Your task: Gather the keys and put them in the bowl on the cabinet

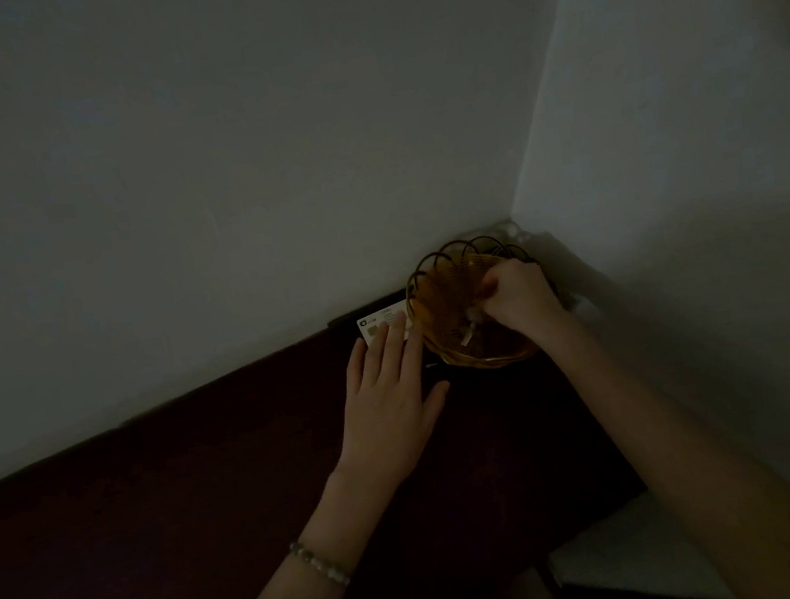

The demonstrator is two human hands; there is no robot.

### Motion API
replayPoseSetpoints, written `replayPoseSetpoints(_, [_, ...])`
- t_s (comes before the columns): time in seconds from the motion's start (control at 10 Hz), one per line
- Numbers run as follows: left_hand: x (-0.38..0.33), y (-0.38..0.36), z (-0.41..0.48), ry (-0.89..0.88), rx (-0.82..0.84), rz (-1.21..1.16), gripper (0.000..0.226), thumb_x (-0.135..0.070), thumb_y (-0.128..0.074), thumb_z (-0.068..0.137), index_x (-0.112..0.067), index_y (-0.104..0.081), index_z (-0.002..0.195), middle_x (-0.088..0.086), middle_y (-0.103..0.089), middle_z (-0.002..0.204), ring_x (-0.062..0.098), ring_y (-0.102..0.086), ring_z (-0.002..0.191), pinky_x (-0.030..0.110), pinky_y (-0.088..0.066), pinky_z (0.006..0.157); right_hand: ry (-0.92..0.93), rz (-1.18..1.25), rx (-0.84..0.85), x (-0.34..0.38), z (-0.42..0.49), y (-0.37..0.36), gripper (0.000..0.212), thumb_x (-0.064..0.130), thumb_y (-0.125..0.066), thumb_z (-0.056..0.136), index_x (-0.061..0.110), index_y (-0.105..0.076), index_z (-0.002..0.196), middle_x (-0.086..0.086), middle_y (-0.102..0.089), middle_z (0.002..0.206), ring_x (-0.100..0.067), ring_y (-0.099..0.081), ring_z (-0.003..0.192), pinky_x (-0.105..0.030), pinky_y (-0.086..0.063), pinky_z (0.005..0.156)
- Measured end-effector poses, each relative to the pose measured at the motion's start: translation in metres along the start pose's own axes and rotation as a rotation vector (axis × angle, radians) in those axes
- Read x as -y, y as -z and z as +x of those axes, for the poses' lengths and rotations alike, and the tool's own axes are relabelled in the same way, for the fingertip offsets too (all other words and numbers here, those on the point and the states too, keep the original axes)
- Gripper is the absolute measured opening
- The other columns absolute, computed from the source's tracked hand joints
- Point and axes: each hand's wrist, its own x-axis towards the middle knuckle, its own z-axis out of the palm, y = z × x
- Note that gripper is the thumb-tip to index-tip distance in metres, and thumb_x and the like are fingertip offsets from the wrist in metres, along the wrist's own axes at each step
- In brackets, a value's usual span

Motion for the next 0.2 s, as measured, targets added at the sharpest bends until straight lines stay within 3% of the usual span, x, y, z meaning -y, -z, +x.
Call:
replayPoseSetpoints(0.1, [0.002,0.005,0.000,-0.038,-0.047,-0.010,0.066,-0.042,-0.050,0.089,-0.006,-0.031,0.141,0.014,-0.035,0.148,0.029,-0.030,0.136,0.045,-0.019,0.113,0.032,0.010,-0.095,0.004,-0.015,0.009,0.022,0.009,-0.073,0.071,0.004,-0.069,0.092,-0.016,-0.071,0.095,-0.028,-0.065,0.090,-0.032,-0.051,0.076])
replayPoseSetpoints(0.2, [0.004,0.008,0.001,-0.052,-0.086,-0.012,0.066,-0.042,-0.051,0.089,-0.006,-0.031,0.141,0.014,-0.035,0.147,0.028,-0.031,0.136,0.043,-0.017,0.113,0.077,0.047,-0.209,0.011,-0.039,0.018,0.033,0.010,-0.070,0.075,0.006,-0.064,0.107,-0.015,-0.068,0.105,-0.028,-0.062,0.097,-0.026,-0.043,0.077])
